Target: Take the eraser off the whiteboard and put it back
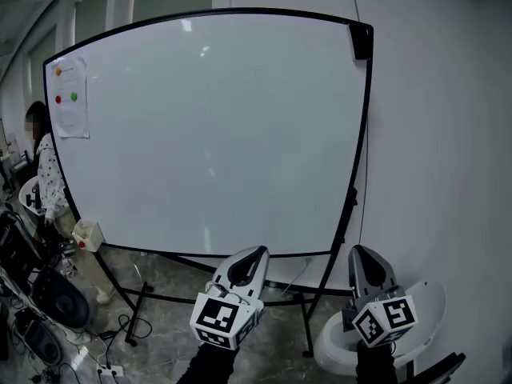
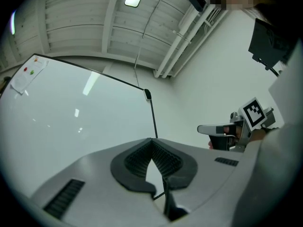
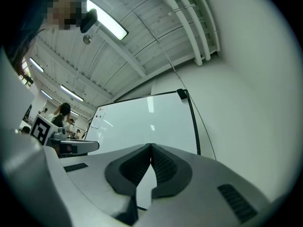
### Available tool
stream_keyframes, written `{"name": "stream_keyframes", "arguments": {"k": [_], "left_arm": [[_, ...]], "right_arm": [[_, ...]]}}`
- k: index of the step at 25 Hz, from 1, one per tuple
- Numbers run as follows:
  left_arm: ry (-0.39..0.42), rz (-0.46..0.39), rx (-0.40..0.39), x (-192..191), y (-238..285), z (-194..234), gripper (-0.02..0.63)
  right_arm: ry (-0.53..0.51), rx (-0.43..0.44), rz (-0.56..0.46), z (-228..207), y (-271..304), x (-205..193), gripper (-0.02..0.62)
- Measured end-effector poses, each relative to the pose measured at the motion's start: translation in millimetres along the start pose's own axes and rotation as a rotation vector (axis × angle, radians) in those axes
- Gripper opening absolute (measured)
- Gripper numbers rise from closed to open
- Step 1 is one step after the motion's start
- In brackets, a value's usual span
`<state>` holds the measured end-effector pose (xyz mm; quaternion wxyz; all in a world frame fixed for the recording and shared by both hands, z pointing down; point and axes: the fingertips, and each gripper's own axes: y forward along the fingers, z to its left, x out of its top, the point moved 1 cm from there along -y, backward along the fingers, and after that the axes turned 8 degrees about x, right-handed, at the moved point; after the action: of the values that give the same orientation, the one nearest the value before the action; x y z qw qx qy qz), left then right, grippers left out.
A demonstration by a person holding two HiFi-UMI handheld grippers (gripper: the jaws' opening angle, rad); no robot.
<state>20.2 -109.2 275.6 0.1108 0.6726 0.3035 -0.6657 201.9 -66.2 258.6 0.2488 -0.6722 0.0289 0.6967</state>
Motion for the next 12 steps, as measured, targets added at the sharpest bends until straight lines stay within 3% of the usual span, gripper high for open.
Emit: {"name": "stream_keyframes", "arguments": {"k": [7,12], "left_arm": [[-0.008,0.001,0.048,-5,43,-11,0.006],[-0.016,-0.012,0.029,-5,66,-16,0.006]], "right_arm": [[0.004,0.041,0.008,-47,15,-8,0.008],[0.001,0.054,0.001,-59,29,-12,0.008]]}}
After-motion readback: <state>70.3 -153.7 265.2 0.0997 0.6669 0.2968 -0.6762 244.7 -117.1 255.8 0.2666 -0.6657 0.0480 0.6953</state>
